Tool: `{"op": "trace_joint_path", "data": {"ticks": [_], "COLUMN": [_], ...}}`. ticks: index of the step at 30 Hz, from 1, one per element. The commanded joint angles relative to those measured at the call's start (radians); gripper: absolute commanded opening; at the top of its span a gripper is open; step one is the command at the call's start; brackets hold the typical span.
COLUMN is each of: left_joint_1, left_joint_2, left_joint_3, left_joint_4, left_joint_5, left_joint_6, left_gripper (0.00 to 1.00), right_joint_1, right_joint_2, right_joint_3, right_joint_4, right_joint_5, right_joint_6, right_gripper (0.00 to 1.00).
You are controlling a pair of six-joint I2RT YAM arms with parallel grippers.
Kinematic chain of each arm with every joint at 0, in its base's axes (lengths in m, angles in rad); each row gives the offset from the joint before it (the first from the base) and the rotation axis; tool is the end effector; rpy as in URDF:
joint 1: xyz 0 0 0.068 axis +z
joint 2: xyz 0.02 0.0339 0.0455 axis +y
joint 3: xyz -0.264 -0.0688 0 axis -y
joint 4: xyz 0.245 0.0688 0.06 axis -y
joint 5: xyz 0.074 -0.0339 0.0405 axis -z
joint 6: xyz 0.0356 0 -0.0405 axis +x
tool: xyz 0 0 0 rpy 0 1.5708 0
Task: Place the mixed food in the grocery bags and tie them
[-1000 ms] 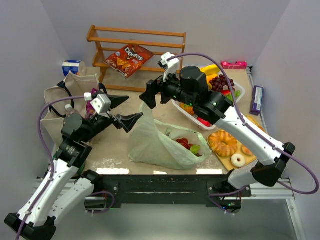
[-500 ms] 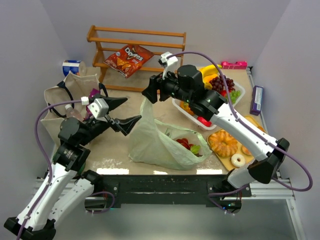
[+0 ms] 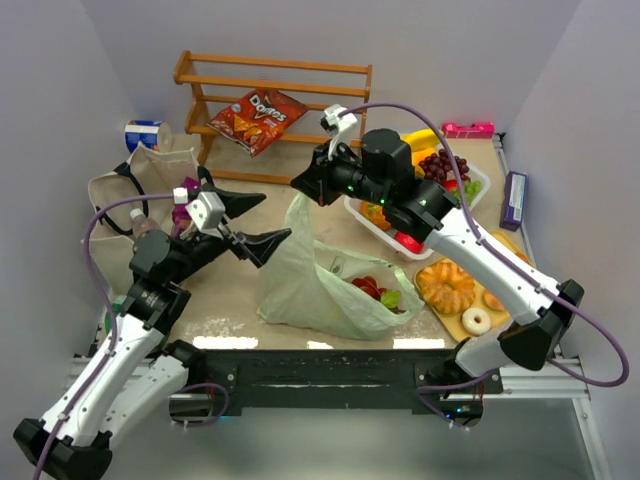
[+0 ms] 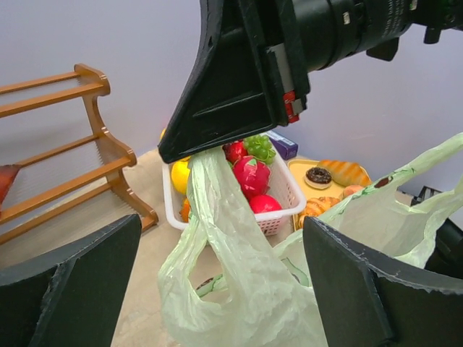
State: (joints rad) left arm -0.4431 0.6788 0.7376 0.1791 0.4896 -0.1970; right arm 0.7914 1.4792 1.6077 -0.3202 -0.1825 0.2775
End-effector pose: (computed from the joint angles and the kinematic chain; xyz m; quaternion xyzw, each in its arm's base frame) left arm 0.1356 -0.0829 0.3784 0.2627 0.5719 -0.3821 0.6767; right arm 0.2331 0.2451 0.4465 -0.2513 0.7284 0.3832 0.5094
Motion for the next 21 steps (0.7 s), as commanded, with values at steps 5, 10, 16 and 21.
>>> {"op": "trace_joint_path", "data": {"ticks": [5, 10, 16, 21], "left_joint_1": [0.004, 0.004, 0.004, 0.004], "left_joint_2": [0.116, 0.177, 0.296, 0.372], "left_joint_3": [-0.024, -0.047, -0.047, -0.023], "left_joint_4": [0.299, 0.433, 0.637, 0.689], "left_joint_5": [0.06, 0.084, 0.229, 0.288], "left_joint_6": [-0.108, -0.153, -0.24, -0.243], "left_gripper": [0.99, 1.0, 1.0, 1.0], "right_joint_1": [-0.004, -0.004, -0.008, -0.011], "right_joint_2": [-0.1, -0.128, -0.137, -0.134], "right_joint_3": [-0.034, -0.052, -0.057, -0.06], "right_joint_4": [0.084, 0.086, 0.073, 0.076], "right_joint_5": [-0.146, -0.199, -0.222, -0.244], "right_joint_6": [0.037, 0.045, 0.043, 0.046], "right_gripper": [0.0, 0.0, 0.0, 0.0]}}
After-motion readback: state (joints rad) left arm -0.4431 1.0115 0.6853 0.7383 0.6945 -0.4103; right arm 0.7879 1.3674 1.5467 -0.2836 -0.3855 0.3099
